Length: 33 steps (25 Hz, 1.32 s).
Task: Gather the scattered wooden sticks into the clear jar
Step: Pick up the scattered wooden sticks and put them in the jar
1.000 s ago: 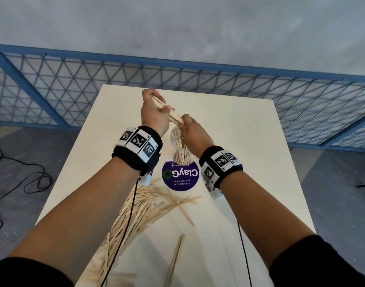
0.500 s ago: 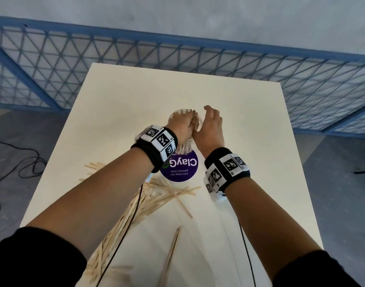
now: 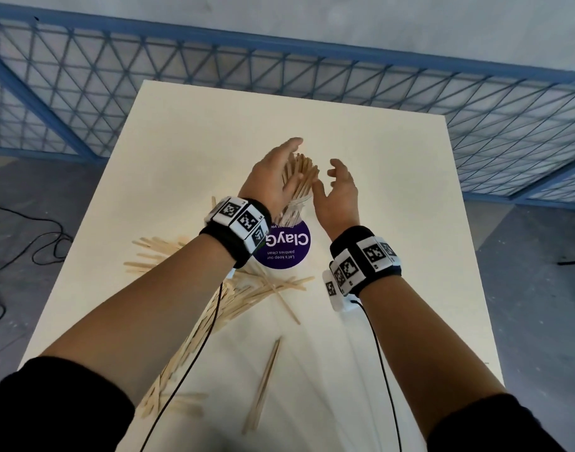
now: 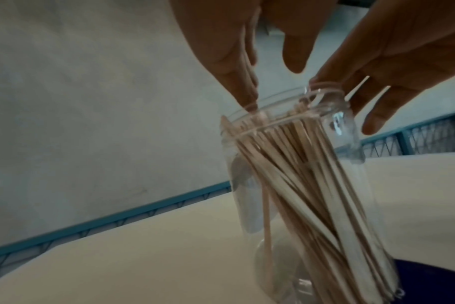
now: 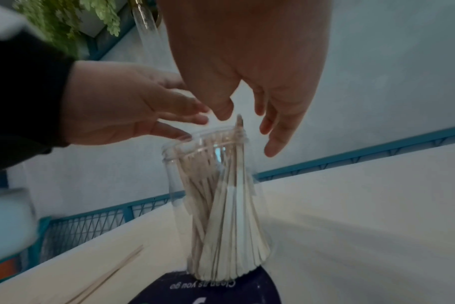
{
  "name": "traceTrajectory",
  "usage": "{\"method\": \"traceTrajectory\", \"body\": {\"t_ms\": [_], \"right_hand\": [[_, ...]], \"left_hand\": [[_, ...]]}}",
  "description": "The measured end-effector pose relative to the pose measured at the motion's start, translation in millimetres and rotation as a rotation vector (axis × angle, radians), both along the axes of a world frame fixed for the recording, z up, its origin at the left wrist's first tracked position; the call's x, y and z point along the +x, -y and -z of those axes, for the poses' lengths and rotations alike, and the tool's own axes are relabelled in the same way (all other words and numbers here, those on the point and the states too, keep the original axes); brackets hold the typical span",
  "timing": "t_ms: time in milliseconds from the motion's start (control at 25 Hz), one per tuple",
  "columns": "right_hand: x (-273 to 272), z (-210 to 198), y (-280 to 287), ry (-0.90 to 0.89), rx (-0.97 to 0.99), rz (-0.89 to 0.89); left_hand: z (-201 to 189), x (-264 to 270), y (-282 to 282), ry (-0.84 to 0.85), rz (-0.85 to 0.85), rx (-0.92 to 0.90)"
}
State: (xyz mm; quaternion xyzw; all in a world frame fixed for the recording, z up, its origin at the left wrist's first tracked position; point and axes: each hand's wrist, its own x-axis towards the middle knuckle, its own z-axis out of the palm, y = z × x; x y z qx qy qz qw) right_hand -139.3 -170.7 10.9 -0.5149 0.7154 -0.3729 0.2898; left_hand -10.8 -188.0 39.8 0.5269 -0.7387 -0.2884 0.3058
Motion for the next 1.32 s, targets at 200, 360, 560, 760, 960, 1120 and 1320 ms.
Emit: {"method": "traceTrajectory", "body": {"t_ms": [200,360,560,760,960,1120,1320], "right_hand": [[12.4,12.2,-70.1,-0.084,-0.04,-0.065],[32.8,34.0,-131.0,-0.453,0.372,-0.786],[50.9,59.9,-193.4,-0.657,0.391,-1.212],[49.5,64.0,-206.3,-0.533,0.291,-0.982],[46.2,60.6,-204.7,-0.633,0.247,-0.745],[42.3,62.7,-201.2,-0.698,0.174,-0.772],[46.1,67.3,-189.4,-0.74,0.374,-0.912]], "left_hand": [[28.2,56.3,-46.2,-0.036,-0.262,-0.021],[66.9,114.6,-89.4,0.364,-0.327,0.455],[82.8,149.0,-134.0,0.651,-0.184,0.679],[86.9,116.6,-164.5,0.639,-0.091,0.562],[80.8,86.0,-184.7,0.258,0.01,0.549],[72.5,113.9,-195.0,0.59,-0.142,0.552],[79.9,158.0,-218.4,0.66,-0.213,0.857]]}}
